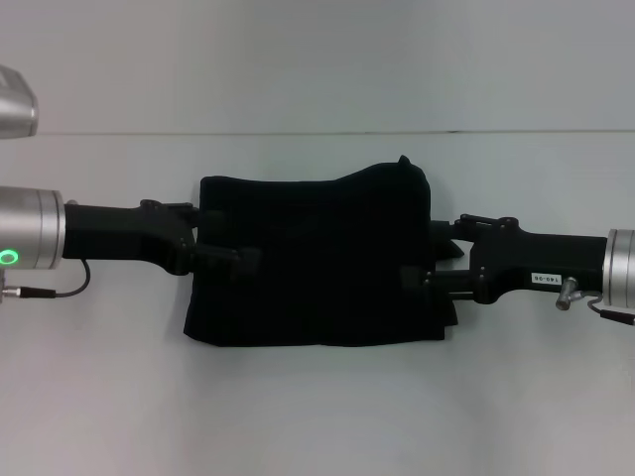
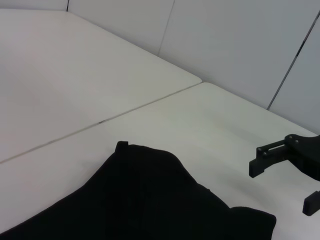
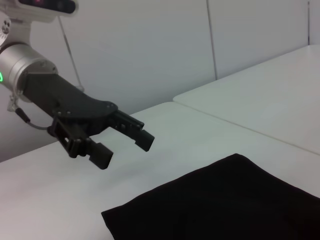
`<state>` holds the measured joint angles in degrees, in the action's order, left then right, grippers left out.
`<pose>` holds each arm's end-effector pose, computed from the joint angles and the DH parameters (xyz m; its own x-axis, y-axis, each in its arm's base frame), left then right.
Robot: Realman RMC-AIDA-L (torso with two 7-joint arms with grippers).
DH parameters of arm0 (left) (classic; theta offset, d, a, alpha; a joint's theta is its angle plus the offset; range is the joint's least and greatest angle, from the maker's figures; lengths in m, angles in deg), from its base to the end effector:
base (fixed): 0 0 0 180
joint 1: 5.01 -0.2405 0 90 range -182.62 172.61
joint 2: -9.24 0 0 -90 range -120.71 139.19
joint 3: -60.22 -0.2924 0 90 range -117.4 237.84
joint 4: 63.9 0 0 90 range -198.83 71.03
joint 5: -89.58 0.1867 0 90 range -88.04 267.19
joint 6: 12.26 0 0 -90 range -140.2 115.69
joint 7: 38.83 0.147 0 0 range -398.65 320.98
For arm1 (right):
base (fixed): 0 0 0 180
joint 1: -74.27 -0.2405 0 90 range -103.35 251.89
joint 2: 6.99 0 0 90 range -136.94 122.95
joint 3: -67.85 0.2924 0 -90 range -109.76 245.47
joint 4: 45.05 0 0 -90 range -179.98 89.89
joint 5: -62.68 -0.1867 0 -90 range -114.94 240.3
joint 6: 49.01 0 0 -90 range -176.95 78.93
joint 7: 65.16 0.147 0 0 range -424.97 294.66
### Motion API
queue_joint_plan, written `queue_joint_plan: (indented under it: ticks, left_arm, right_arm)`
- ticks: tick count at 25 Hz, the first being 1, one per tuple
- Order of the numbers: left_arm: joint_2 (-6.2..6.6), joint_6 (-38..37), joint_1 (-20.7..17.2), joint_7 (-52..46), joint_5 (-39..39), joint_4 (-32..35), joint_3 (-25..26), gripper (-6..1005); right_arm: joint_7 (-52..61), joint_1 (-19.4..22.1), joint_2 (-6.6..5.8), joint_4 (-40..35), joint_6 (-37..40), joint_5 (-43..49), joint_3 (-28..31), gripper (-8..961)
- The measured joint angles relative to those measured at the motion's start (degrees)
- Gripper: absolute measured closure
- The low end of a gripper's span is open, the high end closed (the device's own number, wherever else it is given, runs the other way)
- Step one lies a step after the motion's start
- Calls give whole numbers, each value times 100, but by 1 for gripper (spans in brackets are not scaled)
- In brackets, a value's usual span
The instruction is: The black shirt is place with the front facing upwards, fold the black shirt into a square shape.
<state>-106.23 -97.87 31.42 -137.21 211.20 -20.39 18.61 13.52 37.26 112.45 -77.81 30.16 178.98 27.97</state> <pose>-0.2601 0.3744 0.0098 0.7878 0.4821 0.3834 0.5730 -0.8020 -0.1689 0.2551 0.3666 -0.0395 0.8237 -0.3272 -0.4632 -0.4595 -0.8637 -0.2072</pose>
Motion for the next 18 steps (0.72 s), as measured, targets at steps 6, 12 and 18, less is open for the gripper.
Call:
queue_joint_plan:
  ticks: [6, 12, 18]
  left_arm:
    - [-19, 4, -26, 7, 2, 0, -19, 47]
    - [-39, 32, -52, -9, 11, -6, -30, 47]
    - [-81, 49, -99, 3, 12, -2, -32, 47]
  right_arm:
    - [0, 2, 0, 1, -57, -6, 17, 38]
    - [2, 12, 0, -25, 62, -11, 87, 39]
    - [5, 68, -12, -114, 243, -11, 155, 39]
